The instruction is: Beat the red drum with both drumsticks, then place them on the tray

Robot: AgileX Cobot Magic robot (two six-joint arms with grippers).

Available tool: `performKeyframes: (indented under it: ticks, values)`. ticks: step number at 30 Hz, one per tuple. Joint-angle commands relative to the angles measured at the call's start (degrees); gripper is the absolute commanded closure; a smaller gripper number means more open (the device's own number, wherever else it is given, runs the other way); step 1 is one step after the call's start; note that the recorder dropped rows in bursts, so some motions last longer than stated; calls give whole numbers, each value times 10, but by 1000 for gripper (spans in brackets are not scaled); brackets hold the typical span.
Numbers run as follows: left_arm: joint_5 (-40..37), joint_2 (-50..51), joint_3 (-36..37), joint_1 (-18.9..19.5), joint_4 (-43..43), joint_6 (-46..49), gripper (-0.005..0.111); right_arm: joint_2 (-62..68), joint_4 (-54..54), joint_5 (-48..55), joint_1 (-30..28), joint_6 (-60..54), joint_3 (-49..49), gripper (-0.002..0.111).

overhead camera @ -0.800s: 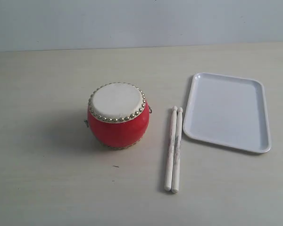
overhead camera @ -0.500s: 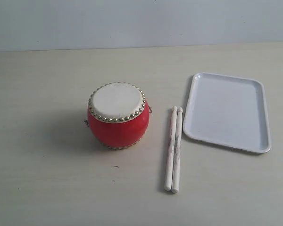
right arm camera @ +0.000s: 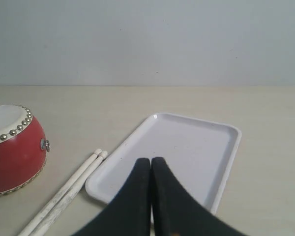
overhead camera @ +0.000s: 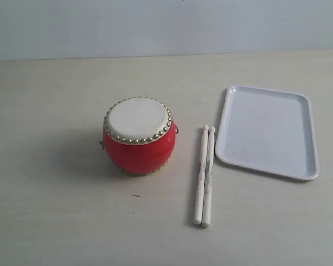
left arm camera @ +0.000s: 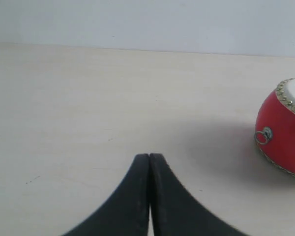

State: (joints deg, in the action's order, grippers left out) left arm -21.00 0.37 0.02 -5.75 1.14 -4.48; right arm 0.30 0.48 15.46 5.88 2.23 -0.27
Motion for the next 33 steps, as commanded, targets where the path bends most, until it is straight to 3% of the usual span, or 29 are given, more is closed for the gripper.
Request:
performKeyframes:
  ticks: [1,7,18,25,33]
  values:
    - [17,-4,0,1,-11,15,107,-3,1,-2,-5,-1,3,108]
    - [68,-4,0,1,20,9,107,-3,1,-2,-5,-1,3,108]
    - [259,-4,0,1,66,-6,107,-3,1,-2,-5,-1,3,108]
    - [302,-4,0,1,66,-12,107,-3,1,-2,-5,-1,3,108]
    - [310,-4,0,1,66,-189,107,-3,1,-2,-5,-1,3,108]
